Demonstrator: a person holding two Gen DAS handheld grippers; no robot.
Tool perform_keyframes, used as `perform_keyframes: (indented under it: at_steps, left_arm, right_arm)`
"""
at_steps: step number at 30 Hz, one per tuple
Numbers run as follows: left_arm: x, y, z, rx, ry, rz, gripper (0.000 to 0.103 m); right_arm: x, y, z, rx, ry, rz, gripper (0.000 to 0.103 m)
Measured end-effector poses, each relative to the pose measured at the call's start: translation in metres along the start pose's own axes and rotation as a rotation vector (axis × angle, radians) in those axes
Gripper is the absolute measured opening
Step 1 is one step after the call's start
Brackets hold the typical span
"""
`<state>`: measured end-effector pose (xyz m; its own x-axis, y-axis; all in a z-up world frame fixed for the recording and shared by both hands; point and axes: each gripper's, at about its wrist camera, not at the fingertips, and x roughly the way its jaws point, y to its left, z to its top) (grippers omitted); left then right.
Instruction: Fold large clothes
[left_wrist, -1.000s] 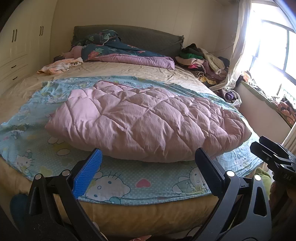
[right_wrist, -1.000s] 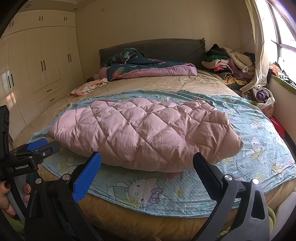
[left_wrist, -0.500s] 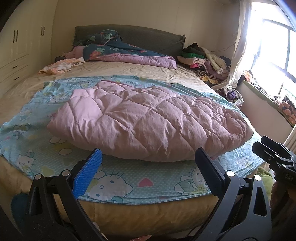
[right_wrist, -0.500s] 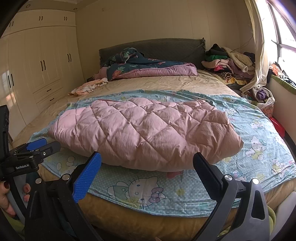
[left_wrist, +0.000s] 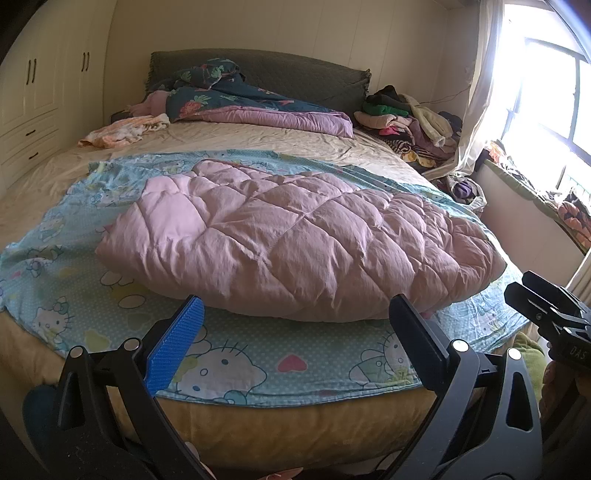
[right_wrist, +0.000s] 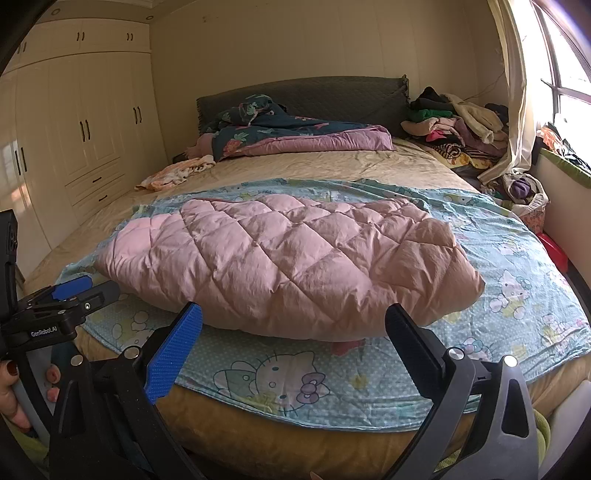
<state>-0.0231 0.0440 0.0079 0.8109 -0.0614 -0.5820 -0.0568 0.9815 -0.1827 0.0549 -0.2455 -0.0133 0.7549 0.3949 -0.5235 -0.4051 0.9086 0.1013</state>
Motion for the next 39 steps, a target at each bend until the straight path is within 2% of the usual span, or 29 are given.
perform_keyframes:
  at_steps: [14, 21, 25, 28, 30, 31, 34, 35, 36, 39]
  left_arm:
    - [0.0, 0.003, -0.001, 0.001, 0.007, 0.01, 0.094]
    - [0.002, 0.004, -0.003, 0.019, 0.021, 0.062, 0.094]
    - [0.003, 0.015, -0.002, 0.002, 0.025, 0.102, 0.094]
    - [0.006, 0.042, 0.002, -0.061, 0.029, 0.137, 0.094]
    - [0.007, 0.065, 0.009, -0.11, 0.019, 0.195, 0.094]
    - [0.009, 0.091, 0.017, -0.16, 0.012, 0.245, 0.094]
    - [0.012, 0.159, 0.038, -0.271, -0.021, 0.391, 0.094]
    - [0.013, 0.181, 0.045, -0.297, -0.036, 0.444, 0.094]
    - [0.013, 0.212, 0.054, -0.337, -0.063, 0.528, 0.094]
    - [0.026, 0.287, 0.072, -0.414, -0.067, 0.693, 0.094]
  right_arm:
    - [0.0, -0.003, 0.0, 0.002, 0.004, -0.007, 0.099]
    - [0.001, -0.011, -0.003, 0.015, 0.015, -0.046, 0.099]
    - [-0.006, -0.036, -0.007, 0.075, 0.002, -0.103, 0.099]
    - [-0.022, -0.079, -0.012, 0.165, -0.038, -0.198, 0.099]
    - [-0.039, -0.125, -0.018, 0.245, -0.067, -0.312, 0.099]
    - [-0.047, -0.148, -0.022, 0.279, -0.08, -0.37, 0.099]
    - [-0.08, -0.24, -0.047, 0.42, -0.107, -0.637, 0.099]
    - [-0.087, -0.271, -0.058, 0.459, -0.089, -0.722, 0.099]
    - [-0.096, -0.314, -0.076, 0.515, -0.046, -0.848, 0.099]
    - [-0.116, -0.413, -0.129, 0.673, 0.054, -1.076, 0.099]
